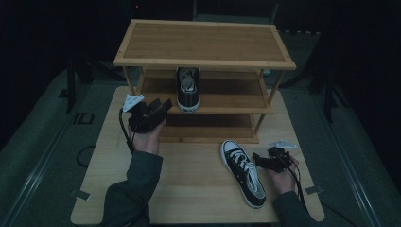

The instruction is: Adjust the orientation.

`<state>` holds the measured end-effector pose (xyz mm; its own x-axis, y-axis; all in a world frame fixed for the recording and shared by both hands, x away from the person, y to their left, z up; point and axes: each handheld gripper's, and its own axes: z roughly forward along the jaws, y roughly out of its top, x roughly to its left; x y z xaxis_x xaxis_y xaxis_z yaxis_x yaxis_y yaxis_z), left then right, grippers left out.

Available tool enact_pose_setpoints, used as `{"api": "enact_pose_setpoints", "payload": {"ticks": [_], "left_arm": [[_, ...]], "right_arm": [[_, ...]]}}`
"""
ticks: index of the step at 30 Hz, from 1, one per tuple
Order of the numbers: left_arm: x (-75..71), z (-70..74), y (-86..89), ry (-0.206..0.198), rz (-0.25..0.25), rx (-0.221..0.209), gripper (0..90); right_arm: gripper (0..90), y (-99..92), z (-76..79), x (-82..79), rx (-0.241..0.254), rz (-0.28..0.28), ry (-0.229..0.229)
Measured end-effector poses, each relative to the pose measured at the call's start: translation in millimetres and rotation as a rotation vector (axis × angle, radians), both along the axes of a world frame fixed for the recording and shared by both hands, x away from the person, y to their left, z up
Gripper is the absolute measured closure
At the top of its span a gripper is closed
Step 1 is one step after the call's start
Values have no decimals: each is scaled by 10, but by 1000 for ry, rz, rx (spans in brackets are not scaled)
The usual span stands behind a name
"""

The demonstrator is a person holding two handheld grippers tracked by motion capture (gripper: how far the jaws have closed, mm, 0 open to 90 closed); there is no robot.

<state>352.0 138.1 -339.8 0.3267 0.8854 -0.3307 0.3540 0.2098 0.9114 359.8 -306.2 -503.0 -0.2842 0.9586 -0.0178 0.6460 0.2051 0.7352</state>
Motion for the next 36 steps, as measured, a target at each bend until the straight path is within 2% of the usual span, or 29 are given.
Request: {"api": "enact_pose_setpoints", "payload": {"ticks": [3,5,6,7,11,14,16,17,18,21,22,24,28,30,32,36], "left_arm": [[-44,-70,4,-5,-22,70,516],[-44,-70,4,-5,-22,70,516],[-68,-164,15,-1,-46,94,517],[-71,-200,10,1,-53,102,517],[-78,-354,-51,14,-83,188,517],[-85,-467,-86,23,-124,222,517],[-93,-541,-85,28,-120,235,517],[-93,-541,-85,28,-120,235,517],[-95,-633,-76,45,-115,246,517],[-107,-766,-68,72,-121,281,517],[-115,-806,-63,74,-129,294,517],[-126,-892,-45,77,-134,289,517],[-133,-1110,-24,113,-133,324,517],[-137,-1221,-2,131,-121,324,517],[-139,-1279,6,139,-103,337,517],[-119,-1329,5,130,-69,363,517]], "right_arm": [[146,2,1,-2,1,-1,1],[146,2,1,-1,1,-1,2],[146,3,1,-2,3,9,3],[147,3,1,-3,4,15,3],[185,-5,7,-22,4,29,1],[253,-9,21,-33,2,35,5],[343,-20,45,-42,0,35,11],[343,-20,45,-42,0,35,11],[409,-35,56,-54,-2,36,11],[481,-54,61,-71,7,32,8],[493,-65,63,-77,22,35,9],[517,-80,69,-92,53,43,12],[580,-75,133,-163,66,66,-17],[598,-73,176,-214,74,76,-30],[613,-70,205,-253,74,88,-39],[622,-32,288,-342,77,109,-63]]}}
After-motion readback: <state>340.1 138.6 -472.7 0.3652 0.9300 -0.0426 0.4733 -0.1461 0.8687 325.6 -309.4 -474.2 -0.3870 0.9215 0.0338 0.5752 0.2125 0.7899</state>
